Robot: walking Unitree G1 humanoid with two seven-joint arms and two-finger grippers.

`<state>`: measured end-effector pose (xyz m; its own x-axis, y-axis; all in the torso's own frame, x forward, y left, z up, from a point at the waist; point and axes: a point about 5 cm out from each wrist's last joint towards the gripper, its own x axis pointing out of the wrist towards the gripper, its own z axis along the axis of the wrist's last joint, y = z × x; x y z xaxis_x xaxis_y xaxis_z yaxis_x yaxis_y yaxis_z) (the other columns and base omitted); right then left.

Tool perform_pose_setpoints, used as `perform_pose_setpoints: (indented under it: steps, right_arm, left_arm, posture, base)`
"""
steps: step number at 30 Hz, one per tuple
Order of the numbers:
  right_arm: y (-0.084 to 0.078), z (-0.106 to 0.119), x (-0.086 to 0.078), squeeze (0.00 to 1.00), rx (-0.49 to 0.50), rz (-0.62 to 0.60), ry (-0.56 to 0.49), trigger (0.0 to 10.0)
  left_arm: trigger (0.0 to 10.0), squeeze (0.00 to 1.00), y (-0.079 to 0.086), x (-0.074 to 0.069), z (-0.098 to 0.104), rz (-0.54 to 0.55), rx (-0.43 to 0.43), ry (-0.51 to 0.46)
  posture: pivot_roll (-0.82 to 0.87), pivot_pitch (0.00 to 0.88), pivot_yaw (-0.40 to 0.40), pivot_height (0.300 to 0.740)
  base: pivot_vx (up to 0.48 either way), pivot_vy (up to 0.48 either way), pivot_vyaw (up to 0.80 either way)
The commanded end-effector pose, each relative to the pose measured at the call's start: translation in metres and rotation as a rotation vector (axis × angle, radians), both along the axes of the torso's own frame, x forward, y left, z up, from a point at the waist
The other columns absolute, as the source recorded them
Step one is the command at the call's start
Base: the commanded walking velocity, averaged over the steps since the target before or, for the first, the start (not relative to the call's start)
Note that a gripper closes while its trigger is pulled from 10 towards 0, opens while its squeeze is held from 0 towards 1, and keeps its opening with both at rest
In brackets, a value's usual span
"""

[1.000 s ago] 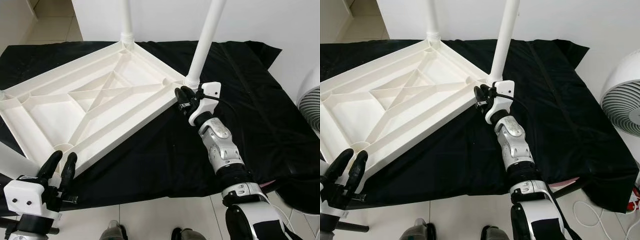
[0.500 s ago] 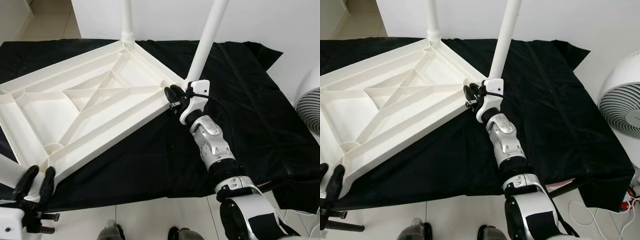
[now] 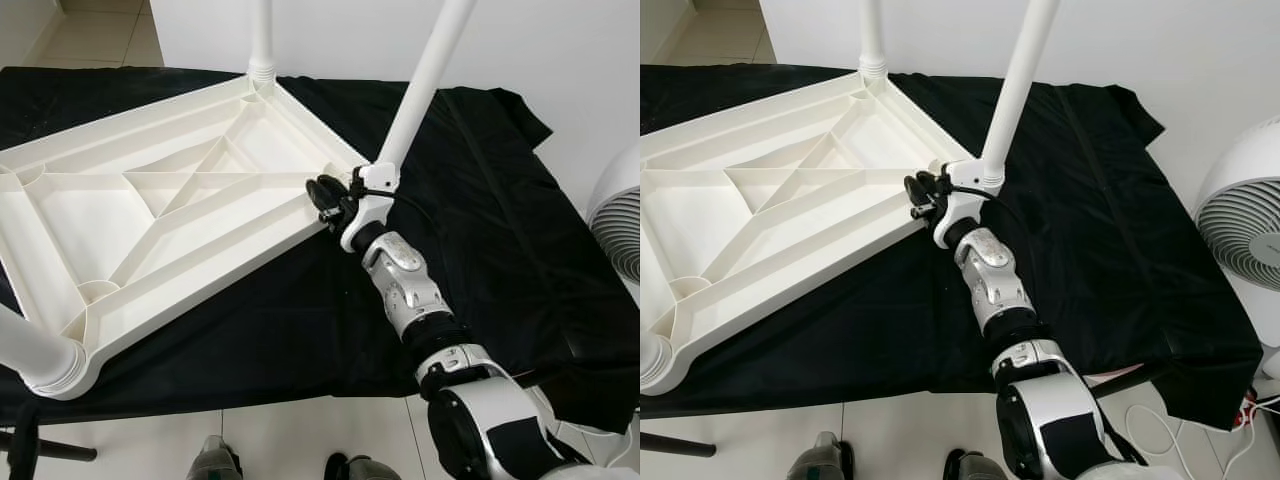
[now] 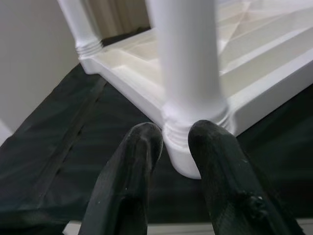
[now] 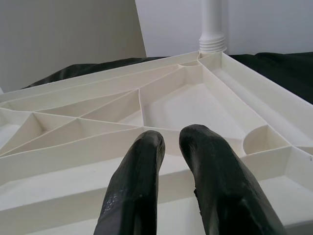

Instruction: Building children table

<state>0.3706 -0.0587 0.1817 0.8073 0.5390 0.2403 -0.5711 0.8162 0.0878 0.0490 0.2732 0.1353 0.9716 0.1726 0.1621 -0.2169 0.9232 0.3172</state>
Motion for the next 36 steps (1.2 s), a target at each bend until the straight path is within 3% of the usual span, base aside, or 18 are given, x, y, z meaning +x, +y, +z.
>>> perform_pose_setpoints:
  steps: [1, 2, 4, 7, 10, 12, 14, 18, 19, 20, 21, 22, 25, 27, 28, 30, 33, 36]
  right_arm:
    - [0.0, -0.001, 0.0, 0.0, -0.007, 0.004, -0.003, 10.0]
    - [0.0, -0.001, 0.0, 0.0, -0.007, 0.004, -0.003, 10.0]
    - [0.0, -0.002, 0.0, 0.0, -0.008, 0.004, -0.001, 10.0]
    - [0.0, -0.003, 0.0, 0.0, -0.007, 0.003, 0.0, 10.0]
    - [-0.002, -0.005, 0.0, 0.0, 0.0, -0.013, -0.001, 10.0]
    - [-0.002, -0.005, 0.0, 0.0, 0.0, -0.013, -0.001, 10.0]
    - [-0.003, -0.009, -0.002, 0.0, -0.002, -0.022, 0.003, 10.0]
    - [-0.002, -0.011, -0.005, 0.0, -0.01, -0.028, -0.001, 10.0]
    - [-0.002, -0.013, -0.007, 0.0, -0.023, -0.041, -0.007, 10.0]
    - [-0.003, -0.014, -0.009, 0.0, -0.033, -0.058, -0.011, 10.0]
    - [-0.003, -0.014, -0.009, 0.0, -0.033, -0.058, -0.011, 10.0]
    - [-0.004, -0.016, -0.01, 0.0, -0.043, -0.081, -0.013, 10.0]
    - [-0.006, -0.018, -0.01, 0.0, -0.046, -0.102, -0.009, 10.0]
    - [-0.012, -0.025, -0.01, 0.0, -0.075, -0.187, 0.018, 10.0]
    - [-0.012, -0.025, -0.01, 0.0, -0.075, -0.187, 0.018, 10.0]
    - [-0.021, -0.033, -0.007, 0.0, -0.104, -0.298, 0.056, 10.0]
    - [-0.024, -0.035, -0.006, 0.0, -0.111, -0.331, 0.069, 10.0]
    - [-0.046, -0.037, 0.002, 0.0, -0.139, -0.489, 0.123, 10.0]
  left_arm:
    - [10.0, 0.0, 0.012, -0.015, -0.005, 0.101, -0.005, 0.026]
    - [10.0, 0.0, 0.012, -0.015, -0.005, 0.101, -0.005, 0.026]
    - [10.0, 0.0, 0.036, -0.03, -0.011, 0.175, 0.012, 0.073]
    - [10.0, 0.0, 0.044, -0.031, -0.012, 0.199, 0.018, 0.079]
    - [10.0, 0.0, 0.068, -0.003, -0.009, 0.229, 0.022, 0.02]
    - [10.0, 0.0, 0.068, -0.003, -0.009, 0.229, 0.022, 0.02]
    - [10.0, 0.0, 0.082, 0.03, -0.005, 0.227, 0.015, -0.036]
    - [10.0, 0.0, 0.087, 0.05, 0.0, 0.202, 0.015, -0.065]
    - [10.0, 0.0, 0.088, 0.065, 0.004, 0.176, -0.001, -0.087]
    - [10.0, 0.0, 0.087, 0.079, 0.008, 0.143, -0.008, -0.102]
    - [10.0, 0.0, 0.087, 0.079, 0.008, 0.143, -0.008, -0.102]
    - [10.0, 0.0, 0.085, 0.091, 0.011, 0.102, -0.022, -0.118]
    - [10.0, 0.0, 0.081, 0.099, 0.013, 0.067, -0.034, -0.125]
    - [10.0, 0.0, 0.069, 0.118, 0.013, -0.037, -0.062, -0.123]
    - [10.0, 0.0, 0.069, 0.118, 0.013, -0.037, -0.062, -0.123]
    - [10.0, 0.0, 0.048, 0.139, 0.012, -0.155, -0.107, -0.108]
    - [10.0, 0.0, 0.041, 0.146, 0.012, -0.193, -0.111, -0.103]
    - [10.0, 0.0, 0.013, 0.171, 0.018, -0.329, -0.146, -0.116]
  posture:
    - [0.36, 0.147, -0.082, 0.74]
    - [0.36, 0.147, -0.082, 0.74]
    - [0.36, 0.147, -0.082, 0.74]
    - [0.35, 0.144, -0.074, 0.74]
    - [0.33, 0.143, -0.068, 0.74]
    - [0.33, 0.143, -0.068, 0.74]
    - [0.3, 0.14, -0.058, 0.74]
    - [0.27, 0.139, -0.051, 0.74]
    - [0.26, 0.137, -0.044, 0.74]
    - [0.25, 0.136, -0.038, 0.74]
    - [0.25, 0.136, -0.038, 0.74]
    - [0.25, 0.136, -0.038, 0.74]
    - [0.23, 0.138, -0.033, 0.74]
    - [0.2, 0.139, -0.024, 0.74]
    - [0.2, 0.139, -0.024, 0.74]
    - [0.18, 0.139, -0.021, 0.74]
    - [0.18, 0.139, -0.021, 0.74]
    - [0.16, 0.134, -0.023, 0.74]
  base:
    - [0.0, 0.0, 0.0]
    - [0.0, 0.0, 0.0]
    - [0.0, 0.0, 0.0]
    - [0.0, 0.0, 0.0]
    - [0.0, 0.0, 0.0]
    - [0.0, 0.0, 0.0]
    - [0.0, 0.0, 0.0]
    - [0.0, 0.0, 0.0]
    - [0.0, 0.0, 0.0]
    - [0.0, 0.0, 0.0]
    - [0.0, 0.0, 0.0]
    - [0.0, 0.0, 0.0]
    - [0.0, 0.0, 0.0]
    - [0.0, 0.0, 0.0]
    - [0.0, 0.0, 0.0]
    - [0.0, 0.0, 0.0]
    - [0.0, 0.0, 0.0]
    - [0.0, 0.0, 0.0]
